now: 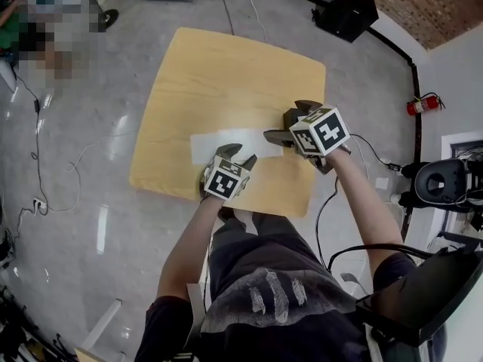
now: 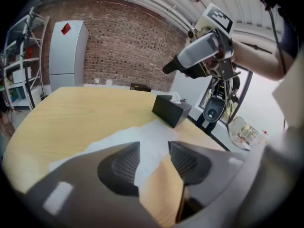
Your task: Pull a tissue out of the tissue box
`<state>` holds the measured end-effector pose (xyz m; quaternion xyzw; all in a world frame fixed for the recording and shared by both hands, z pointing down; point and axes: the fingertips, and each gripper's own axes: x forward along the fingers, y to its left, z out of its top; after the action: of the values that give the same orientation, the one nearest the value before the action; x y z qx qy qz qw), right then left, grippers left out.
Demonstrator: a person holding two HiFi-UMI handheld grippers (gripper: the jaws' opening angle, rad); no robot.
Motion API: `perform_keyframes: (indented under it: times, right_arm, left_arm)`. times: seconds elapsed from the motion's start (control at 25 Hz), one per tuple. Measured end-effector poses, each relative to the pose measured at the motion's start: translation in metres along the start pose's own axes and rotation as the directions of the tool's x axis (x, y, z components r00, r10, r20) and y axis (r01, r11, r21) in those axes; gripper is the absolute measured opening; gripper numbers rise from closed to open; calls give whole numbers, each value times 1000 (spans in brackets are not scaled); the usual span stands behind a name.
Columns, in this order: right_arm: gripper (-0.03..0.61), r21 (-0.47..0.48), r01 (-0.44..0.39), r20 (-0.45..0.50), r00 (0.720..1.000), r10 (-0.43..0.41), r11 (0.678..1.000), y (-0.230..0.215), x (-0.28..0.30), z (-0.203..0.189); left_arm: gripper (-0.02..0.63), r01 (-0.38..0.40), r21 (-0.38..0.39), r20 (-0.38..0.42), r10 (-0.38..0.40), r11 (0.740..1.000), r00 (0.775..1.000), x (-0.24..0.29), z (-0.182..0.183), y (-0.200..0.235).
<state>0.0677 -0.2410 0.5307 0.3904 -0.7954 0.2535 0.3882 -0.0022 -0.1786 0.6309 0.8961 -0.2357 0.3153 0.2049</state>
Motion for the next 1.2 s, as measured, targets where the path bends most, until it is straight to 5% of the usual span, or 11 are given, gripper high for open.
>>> perform_keyframes:
  times: [0.2,0.4,0.56,0.72,1.2]
  right_arm:
    - [443,52,-141,184,974,130,989,46,5,44]
    - [1,131,-328,349,898,266,935,75,0,69]
    - [-2,148,-472,437,820,371,869,92,-19,67]
    - [0,99,-519,476,774,417,849,102,-39,59]
    - [0,-141,-697,587,513,626,703,116,-120,61]
  left_arm:
    - [198,-14,-16,71,16,1000,997,-38,6,29]
    - [196,-61,-33,165,66,998,984,-79,27,45]
    - [114,-96,-52,230,105,994,968,-104,42,35]
    - [10,-105,-86,305,127,991,944,-123,59,19]
    - [5,-213,-170,477,270,962,837,-181,117,-42]
